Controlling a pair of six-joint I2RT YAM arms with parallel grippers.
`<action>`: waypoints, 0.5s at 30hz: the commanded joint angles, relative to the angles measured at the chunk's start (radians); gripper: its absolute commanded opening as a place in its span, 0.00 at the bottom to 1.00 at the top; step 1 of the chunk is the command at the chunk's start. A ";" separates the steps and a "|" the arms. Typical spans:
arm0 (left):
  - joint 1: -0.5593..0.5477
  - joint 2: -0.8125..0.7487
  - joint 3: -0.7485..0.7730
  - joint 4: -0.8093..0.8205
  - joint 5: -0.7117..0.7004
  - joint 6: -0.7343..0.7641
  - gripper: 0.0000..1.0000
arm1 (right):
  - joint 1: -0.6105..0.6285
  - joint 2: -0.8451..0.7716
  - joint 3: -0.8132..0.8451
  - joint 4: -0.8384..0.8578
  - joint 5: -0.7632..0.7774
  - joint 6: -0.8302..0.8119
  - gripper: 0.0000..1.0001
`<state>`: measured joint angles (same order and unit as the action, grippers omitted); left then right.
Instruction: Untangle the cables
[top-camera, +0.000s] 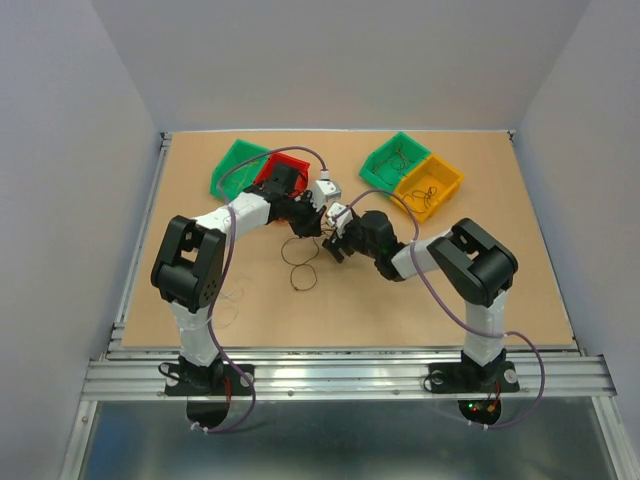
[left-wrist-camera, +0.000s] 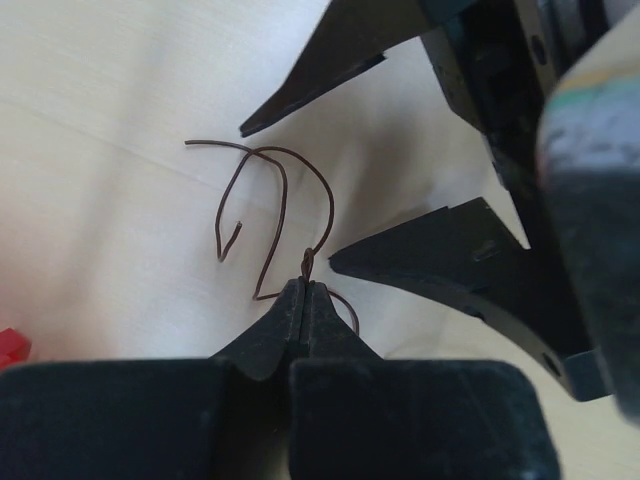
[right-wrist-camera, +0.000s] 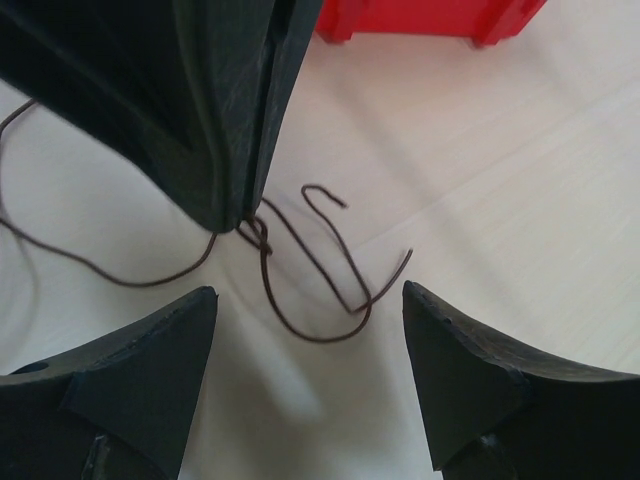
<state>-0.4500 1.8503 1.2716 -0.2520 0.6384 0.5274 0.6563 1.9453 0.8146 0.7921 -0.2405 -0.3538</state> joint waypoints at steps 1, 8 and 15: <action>0.000 -0.003 0.043 -0.013 0.021 0.014 0.00 | 0.003 0.041 0.095 0.048 0.003 -0.050 0.80; 0.005 -0.013 0.043 -0.007 0.023 0.017 0.02 | 0.003 0.067 0.137 0.053 -0.003 -0.068 0.24; 0.024 -0.100 -0.020 0.045 0.073 0.020 0.21 | 0.003 -0.107 -0.038 0.180 -0.030 0.016 0.01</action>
<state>-0.4301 1.8473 1.2743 -0.2321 0.6521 0.5346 0.6559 1.9701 0.8478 0.8268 -0.2588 -0.3744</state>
